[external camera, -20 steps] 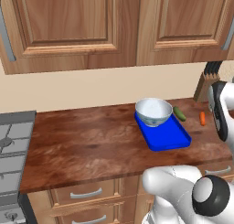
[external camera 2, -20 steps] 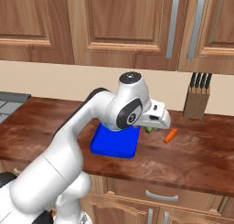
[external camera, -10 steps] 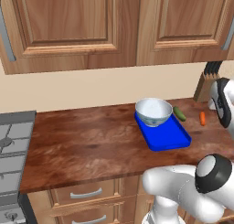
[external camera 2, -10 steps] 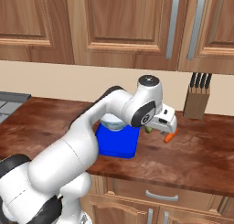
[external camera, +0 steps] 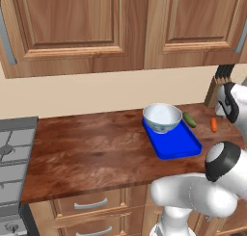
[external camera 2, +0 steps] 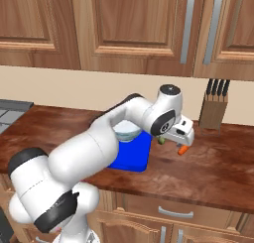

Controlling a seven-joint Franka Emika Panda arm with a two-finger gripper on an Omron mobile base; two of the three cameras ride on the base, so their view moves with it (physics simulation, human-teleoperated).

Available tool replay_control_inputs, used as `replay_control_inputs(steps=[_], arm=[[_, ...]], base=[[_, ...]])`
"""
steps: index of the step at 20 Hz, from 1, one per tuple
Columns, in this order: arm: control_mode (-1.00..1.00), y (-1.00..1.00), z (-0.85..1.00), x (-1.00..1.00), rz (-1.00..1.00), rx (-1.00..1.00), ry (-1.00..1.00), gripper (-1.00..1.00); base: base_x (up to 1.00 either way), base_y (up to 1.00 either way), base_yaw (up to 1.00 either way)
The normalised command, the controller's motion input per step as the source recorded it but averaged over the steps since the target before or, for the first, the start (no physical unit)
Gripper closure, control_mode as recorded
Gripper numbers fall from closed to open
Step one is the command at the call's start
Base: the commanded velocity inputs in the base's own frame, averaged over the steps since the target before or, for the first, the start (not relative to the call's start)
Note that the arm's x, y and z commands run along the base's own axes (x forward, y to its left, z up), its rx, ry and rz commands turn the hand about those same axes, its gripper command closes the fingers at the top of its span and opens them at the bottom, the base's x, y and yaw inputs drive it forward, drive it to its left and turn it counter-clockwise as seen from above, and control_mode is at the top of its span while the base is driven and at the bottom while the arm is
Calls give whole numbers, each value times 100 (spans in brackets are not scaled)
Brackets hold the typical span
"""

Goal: Place the two vegetables and bowl onto the tray for setting up a vegetable dip station.

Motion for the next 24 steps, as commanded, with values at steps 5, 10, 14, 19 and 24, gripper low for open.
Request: replay_control_inputs(steps=[5,10,14,19,24], arm=[[-100,-13,-28,37,-3,1,5,-100],[-100,-12,-31,40,0,2,6,-100],[-100,-22,-29,34,0,3,8,-100],[-100,-28,-25,26,0,5,6,-100],[-100,-22,-22,29,0,7,5,-100]], base=[[0,0,0],[0,0,0],[0,0,0],[0,0,0],[0,0,0]])
